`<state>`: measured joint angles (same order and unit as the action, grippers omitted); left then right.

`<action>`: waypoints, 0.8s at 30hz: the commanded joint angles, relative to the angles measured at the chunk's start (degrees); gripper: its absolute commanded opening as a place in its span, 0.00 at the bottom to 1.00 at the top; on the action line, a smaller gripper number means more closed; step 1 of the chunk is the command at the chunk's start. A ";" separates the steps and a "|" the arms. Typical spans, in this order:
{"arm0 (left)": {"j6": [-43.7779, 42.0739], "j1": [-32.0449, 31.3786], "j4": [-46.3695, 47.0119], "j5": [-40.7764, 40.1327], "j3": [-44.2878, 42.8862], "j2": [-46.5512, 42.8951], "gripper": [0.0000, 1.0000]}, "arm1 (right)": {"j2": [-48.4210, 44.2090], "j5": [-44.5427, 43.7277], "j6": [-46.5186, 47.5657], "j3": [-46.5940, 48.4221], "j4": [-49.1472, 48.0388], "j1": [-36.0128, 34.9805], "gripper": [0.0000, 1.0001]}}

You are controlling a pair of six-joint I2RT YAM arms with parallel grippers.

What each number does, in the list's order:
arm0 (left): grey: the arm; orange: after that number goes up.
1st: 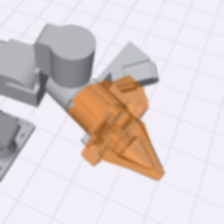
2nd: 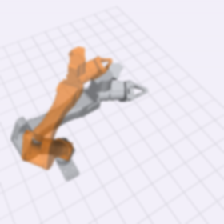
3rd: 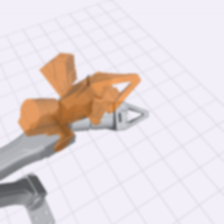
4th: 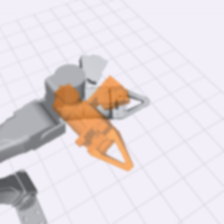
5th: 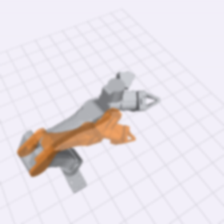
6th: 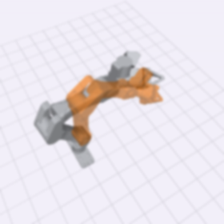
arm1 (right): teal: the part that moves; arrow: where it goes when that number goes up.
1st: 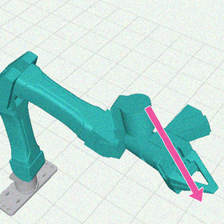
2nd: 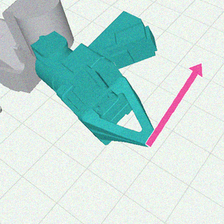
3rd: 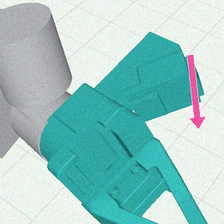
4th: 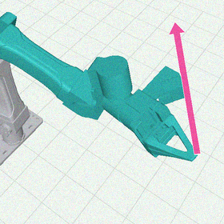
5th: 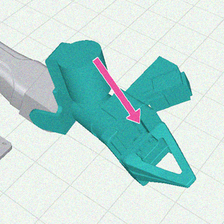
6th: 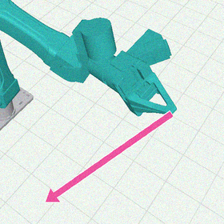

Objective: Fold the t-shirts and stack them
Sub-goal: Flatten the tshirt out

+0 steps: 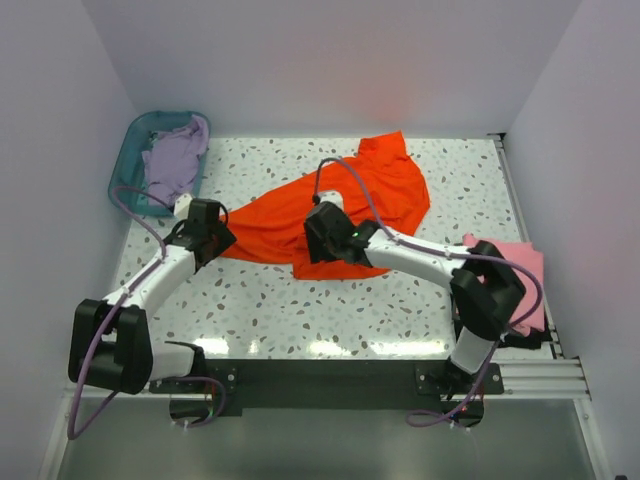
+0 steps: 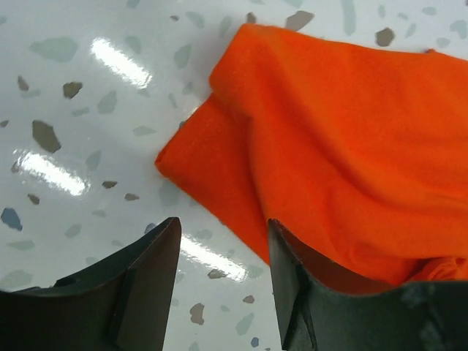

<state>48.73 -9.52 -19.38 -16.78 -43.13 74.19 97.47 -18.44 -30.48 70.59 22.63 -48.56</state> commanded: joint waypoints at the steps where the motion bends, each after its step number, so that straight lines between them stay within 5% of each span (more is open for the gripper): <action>1: 6.19 -0.24 -1.01 -7.12 2.09 -1.24 0.55 | 4.73 -2.92 -1.60 3.58 -2.59 -4.51 0.61; 24: 10.33 1.96 6.02 -10.30 2.27 13.25 0.47 | 18.72 -3.71 -0.72 12.03 -1.37 -11.21 0.57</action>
<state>57.58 -8.23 -16.08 -25.39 -40.34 85.54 115.83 -20.38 -30.63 80.03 22.68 -59.22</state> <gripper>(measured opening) 0.481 0.571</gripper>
